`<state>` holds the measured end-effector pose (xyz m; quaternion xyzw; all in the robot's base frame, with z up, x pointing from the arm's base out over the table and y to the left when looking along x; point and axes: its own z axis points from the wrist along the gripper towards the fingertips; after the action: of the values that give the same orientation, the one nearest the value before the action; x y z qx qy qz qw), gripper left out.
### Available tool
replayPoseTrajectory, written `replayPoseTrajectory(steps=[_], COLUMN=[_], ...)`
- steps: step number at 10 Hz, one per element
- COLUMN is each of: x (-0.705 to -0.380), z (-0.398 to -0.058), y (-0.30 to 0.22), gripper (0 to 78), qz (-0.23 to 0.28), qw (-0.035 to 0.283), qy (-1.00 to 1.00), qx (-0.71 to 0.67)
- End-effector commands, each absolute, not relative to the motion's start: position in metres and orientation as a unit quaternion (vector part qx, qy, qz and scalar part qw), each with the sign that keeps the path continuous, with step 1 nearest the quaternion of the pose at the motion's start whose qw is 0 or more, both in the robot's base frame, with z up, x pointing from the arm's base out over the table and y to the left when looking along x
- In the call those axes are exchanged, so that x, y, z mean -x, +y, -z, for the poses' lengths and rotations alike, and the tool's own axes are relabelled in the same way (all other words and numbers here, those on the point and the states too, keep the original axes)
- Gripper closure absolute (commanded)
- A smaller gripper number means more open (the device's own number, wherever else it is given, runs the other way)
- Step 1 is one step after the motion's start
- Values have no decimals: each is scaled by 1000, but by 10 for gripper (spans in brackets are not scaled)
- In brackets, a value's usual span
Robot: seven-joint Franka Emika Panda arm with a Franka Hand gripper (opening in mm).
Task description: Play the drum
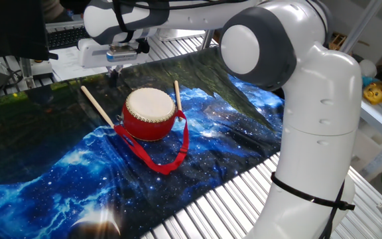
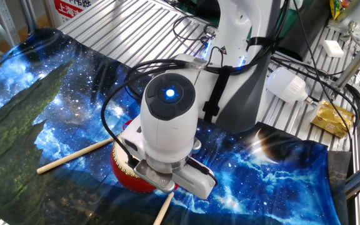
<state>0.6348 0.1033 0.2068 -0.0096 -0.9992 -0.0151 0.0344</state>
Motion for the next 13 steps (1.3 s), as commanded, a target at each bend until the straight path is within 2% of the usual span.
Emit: replayPoseTrajectory(steps=[1, 13], x=[-637, -681], z=[-206, -168], y=[105, 122], gripper=[776, 776], qz=[18, 19], qw=[34, 25], qy=[-999, -999], qx=[5, -22])
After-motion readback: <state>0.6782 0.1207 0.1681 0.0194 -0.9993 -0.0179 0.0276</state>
